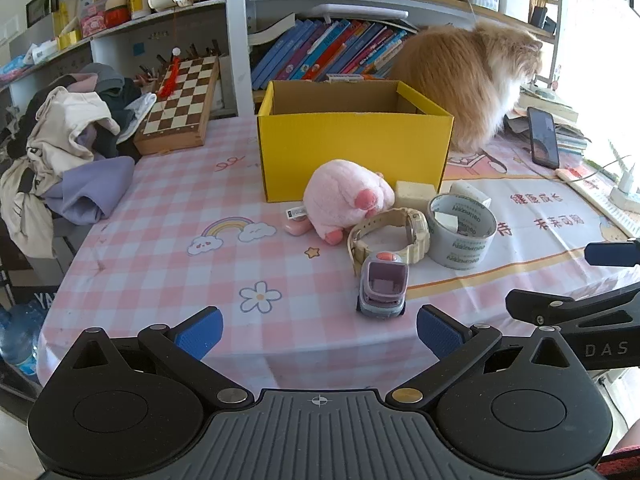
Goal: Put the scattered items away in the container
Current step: 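Lower the left tool over the toy truck while the right tool lowers over the tape roll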
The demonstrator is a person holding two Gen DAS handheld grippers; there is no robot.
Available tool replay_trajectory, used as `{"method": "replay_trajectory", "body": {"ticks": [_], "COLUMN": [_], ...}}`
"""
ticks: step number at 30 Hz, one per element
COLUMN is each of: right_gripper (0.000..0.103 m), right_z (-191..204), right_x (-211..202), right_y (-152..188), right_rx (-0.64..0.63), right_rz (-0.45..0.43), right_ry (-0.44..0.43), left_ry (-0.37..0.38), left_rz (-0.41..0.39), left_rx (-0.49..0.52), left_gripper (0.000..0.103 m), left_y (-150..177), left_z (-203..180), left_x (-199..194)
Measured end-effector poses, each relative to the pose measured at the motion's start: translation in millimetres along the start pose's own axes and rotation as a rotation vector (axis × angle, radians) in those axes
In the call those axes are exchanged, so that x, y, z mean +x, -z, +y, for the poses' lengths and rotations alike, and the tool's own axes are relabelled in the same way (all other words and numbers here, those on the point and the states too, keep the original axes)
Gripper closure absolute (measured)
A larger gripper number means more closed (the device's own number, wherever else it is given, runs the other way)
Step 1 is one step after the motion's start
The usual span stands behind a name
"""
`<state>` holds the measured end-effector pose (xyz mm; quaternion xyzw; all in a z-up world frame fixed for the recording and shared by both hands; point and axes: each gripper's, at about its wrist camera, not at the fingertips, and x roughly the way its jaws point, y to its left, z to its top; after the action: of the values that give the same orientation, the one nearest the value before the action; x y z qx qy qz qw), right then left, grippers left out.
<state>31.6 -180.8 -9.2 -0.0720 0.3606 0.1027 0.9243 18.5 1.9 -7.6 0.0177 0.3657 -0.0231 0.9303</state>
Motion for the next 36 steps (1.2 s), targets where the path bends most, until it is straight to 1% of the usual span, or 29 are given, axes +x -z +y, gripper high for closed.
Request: {"method": "replay_trajectory", "body": {"ticks": [7, 14, 27, 30, 33, 36], "right_gripper": [0.000, 0.000, 0.000, 0.000, 0.000, 0.001], "right_z": [-1, -1, 1, 1, 3, 2], "right_x": [1, 2, 3, 6, 5, 4], "right_y": [2, 2, 0, -5, -11, -9], "right_rx": [0.004, 0.003, -0.010, -0.038, -0.093, -0.068], "right_rz": [0.001, 0.002, 0.008, 0.009, -0.005, -0.005], "right_ry": [0.003, -0.002, -0.016, -0.029, -0.028, -0.018], "left_ry": [0.019, 0.036, 0.027, 0.026, 0.033, 0.044], "left_rz": [0.025, 0.001, -0.013, -0.019, -0.026, -0.022], "left_rx": [-0.010, 0.009, 0.021, 0.027, 0.029, 0.020], "left_gripper": [0.000, 0.000, 0.000, 0.000, 0.000, 0.000], "left_y": [0, 0, -1, -5, -7, -6], "left_z": [0, -1, 0, 1, 0, 1], "left_x": [3, -1, -2, -2, -3, -2]}}
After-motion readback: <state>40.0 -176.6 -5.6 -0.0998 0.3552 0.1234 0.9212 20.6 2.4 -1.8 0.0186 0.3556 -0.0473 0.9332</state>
